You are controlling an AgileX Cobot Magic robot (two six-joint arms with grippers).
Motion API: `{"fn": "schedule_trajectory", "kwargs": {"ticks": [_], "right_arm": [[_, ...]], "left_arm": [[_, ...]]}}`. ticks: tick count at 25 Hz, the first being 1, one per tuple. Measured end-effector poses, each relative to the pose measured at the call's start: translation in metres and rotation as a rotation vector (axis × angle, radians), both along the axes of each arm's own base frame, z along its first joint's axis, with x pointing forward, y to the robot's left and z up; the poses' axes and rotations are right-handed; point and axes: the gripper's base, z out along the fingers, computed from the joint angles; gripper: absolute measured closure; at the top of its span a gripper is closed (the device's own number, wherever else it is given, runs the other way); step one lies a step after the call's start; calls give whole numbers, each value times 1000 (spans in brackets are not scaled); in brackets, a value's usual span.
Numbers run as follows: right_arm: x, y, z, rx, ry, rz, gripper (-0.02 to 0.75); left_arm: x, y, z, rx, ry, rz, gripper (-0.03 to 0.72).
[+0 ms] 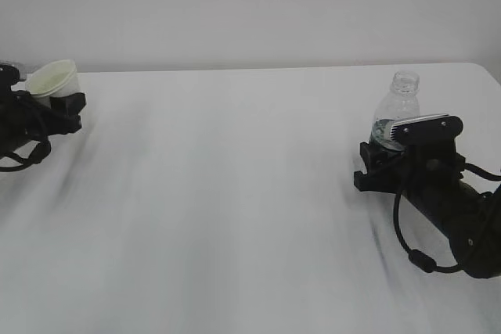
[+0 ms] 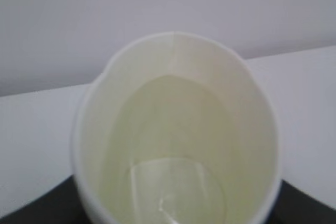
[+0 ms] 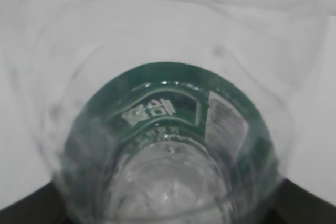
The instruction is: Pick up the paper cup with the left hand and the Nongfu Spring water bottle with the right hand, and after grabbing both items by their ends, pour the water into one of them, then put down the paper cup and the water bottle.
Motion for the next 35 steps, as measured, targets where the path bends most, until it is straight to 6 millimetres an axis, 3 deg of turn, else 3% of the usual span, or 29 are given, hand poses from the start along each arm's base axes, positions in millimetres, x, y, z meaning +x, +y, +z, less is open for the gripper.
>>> {"fn": "schedule_trajectory", "kwargs": {"ticks": [25,35], "right_arm": [[0,0,-1,-1,4,0,292],[0,0,-1,-1,4,0,292]], "left_arm": [[-60,-2,-34,11,90,29,280],[-63,-2,-35,8,88,33,281]]}}
